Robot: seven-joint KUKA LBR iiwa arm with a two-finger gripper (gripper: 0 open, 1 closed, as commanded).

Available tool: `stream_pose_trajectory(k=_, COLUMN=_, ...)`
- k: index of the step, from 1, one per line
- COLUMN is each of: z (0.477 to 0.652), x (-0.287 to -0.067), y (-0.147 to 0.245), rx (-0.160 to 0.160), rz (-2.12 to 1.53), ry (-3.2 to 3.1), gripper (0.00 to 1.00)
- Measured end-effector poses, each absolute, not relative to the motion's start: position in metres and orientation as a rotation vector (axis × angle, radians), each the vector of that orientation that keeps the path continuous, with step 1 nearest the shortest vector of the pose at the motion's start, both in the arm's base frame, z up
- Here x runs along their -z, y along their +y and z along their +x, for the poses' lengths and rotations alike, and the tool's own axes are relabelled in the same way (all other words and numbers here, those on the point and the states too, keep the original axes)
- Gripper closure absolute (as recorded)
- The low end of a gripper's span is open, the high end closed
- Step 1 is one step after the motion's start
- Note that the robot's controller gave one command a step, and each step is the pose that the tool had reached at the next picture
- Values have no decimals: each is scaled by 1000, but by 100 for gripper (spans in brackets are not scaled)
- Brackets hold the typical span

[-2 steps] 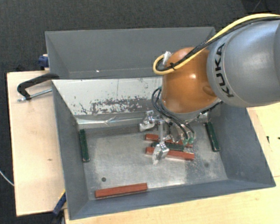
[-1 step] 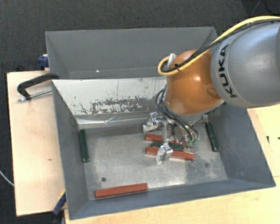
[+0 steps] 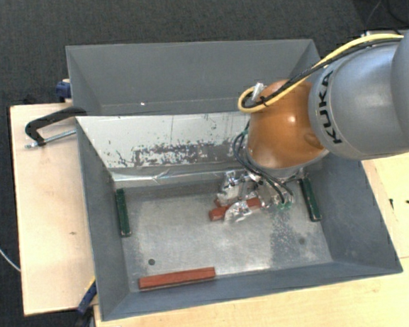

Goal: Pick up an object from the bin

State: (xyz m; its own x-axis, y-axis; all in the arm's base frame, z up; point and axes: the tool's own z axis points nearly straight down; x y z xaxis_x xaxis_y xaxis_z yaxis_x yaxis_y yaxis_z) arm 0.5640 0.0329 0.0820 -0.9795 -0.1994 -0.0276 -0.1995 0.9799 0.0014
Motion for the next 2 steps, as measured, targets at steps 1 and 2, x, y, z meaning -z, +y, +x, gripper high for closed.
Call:
stream_pose_trajectory(k=1, z=564, x=-82, y=33, rx=-7, rz=-312, ry=3099, gripper=100)
stream_pose_trajectory(k=2, z=555, x=-217, y=9, rx=-1, rz=-344, ry=3117, gripper=100)
